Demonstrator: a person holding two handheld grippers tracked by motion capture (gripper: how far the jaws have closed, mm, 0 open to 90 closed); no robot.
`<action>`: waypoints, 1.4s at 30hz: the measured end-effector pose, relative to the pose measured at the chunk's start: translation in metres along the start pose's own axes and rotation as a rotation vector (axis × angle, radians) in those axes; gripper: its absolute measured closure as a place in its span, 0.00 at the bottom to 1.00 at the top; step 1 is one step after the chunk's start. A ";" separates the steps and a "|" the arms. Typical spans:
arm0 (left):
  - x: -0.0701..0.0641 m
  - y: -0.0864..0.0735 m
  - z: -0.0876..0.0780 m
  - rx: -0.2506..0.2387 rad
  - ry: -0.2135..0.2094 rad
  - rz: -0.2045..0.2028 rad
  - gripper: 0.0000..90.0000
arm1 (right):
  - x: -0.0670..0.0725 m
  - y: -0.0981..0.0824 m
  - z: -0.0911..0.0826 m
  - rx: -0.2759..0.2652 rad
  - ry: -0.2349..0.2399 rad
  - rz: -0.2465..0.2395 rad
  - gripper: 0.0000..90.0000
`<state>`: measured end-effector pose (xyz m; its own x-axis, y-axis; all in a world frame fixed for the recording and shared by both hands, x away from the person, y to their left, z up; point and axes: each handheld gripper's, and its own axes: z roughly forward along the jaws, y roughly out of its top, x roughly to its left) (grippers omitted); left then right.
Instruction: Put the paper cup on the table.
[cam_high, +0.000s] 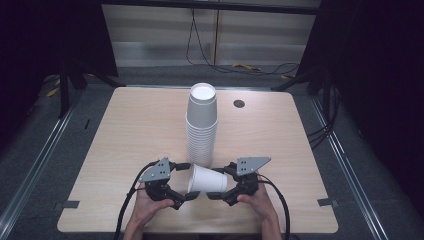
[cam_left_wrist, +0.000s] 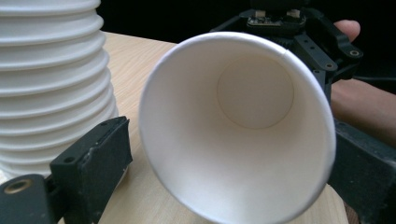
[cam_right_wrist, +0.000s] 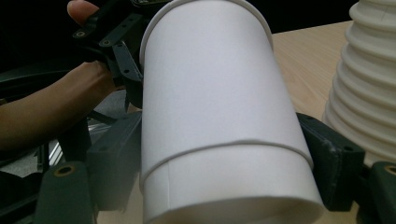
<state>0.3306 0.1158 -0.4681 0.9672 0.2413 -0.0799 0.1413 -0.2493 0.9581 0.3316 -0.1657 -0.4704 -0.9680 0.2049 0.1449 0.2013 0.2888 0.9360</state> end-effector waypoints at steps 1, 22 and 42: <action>0.000 0.000 0.001 -0.001 -0.006 0.001 0.07 | 0.000 0.000 0.000 0.002 0.002 -0.004 0.25; 0.001 0.004 0.008 0.025 -0.047 0.027 0.07 | 0.001 0.004 0.005 0.013 0.021 -0.022 0.25; 0.001 0.007 0.000 0.025 -0.037 0.035 0.11 | -0.002 0.002 0.002 0.009 -0.016 0.000 0.16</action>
<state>0.3322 0.1144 -0.4619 0.9787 0.1973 -0.0570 0.1121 -0.2807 0.9532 0.3343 -0.1636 -0.4692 -0.9656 0.2193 0.1394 0.2023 0.2977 0.9330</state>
